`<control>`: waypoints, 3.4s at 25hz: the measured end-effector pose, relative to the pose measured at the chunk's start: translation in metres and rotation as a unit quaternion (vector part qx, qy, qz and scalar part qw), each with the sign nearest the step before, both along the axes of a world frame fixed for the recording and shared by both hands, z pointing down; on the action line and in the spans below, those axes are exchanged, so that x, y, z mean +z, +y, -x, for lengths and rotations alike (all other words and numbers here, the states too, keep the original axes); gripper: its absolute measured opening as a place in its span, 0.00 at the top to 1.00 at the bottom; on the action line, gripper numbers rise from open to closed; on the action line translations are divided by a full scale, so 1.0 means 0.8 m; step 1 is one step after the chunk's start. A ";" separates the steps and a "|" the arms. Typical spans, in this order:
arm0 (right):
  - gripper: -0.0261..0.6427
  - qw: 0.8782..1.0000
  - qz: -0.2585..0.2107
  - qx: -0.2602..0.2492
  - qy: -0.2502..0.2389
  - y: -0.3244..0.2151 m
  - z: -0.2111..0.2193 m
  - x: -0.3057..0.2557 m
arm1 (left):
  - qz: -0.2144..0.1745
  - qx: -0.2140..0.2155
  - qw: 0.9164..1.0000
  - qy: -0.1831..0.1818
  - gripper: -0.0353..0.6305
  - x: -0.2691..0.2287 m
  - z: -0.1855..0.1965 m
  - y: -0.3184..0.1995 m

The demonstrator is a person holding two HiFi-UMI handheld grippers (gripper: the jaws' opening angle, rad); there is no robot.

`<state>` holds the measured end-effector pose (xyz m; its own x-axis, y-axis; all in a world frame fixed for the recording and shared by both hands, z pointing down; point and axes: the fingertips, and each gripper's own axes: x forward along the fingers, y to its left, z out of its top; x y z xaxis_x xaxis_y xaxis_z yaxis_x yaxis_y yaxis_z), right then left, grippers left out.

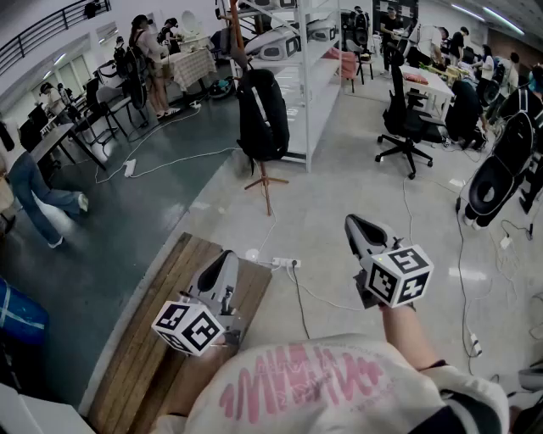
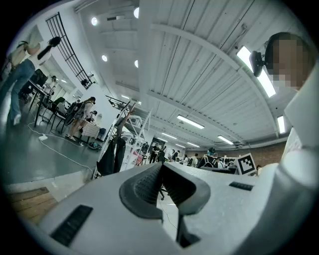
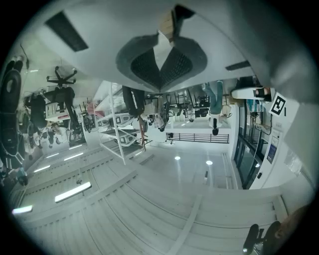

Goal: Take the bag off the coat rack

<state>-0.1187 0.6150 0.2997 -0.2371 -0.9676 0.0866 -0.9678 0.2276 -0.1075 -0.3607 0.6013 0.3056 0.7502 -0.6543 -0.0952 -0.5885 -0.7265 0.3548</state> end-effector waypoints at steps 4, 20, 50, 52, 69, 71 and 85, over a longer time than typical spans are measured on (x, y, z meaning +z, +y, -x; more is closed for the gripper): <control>0.95 1.000 0.001 -0.002 0.003 -0.006 -0.011 0.005 | 0.005 0.000 1.000 0.003 0.94 0.006 -0.012 -0.006; 0.95 0.999 0.026 -0.019 -0.043 -0.041 -0.074 0.070 | 0.042 -0.049 0.997 -0.032 0.94 0.079 -0.051 -0.028; 0.95 0.995 0.063 0.014 -0.071 -0.510 -0.089 0.083 | 0.027 -0.018 0.999 -0.027 0.94 0.067 -0.061 -0.525; 0.95 0.993 0.068 0.013 -0.096 -0.524 -0.090 0.089 | 0.028 -0.016 0.999 -0.024 0.94 0.068 -0.064 -0.539; 0.95 0.987 0.095 -0.035 -0.127 -0.715 -0.215 0.117 | 0.041 -0.077 0.996 -0.002 0.94 0.073 -0.178 -0.687; 0.95 0.987 0.093 -0.046 -0.124 -0.751 -0.234 0.113 | 0.049 -0.095 0.994 0.003 0.94 0.076 -0.190 -0.710; 0.95 0.984 0.073 -0.132 -0.093 -0.914 -0.328 0.077 | 0.045 -0.167 0.985 -0.005 0.94 0.074 -0.293 -0.841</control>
<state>0.1433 -0.1160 0.3611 -0.5030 -0.8508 0.1523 -0.8379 0.4369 -0.3271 -0.1264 -0.0714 0.3646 0.4932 -0.8697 -0.0189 -0.7925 -0.4581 0.4026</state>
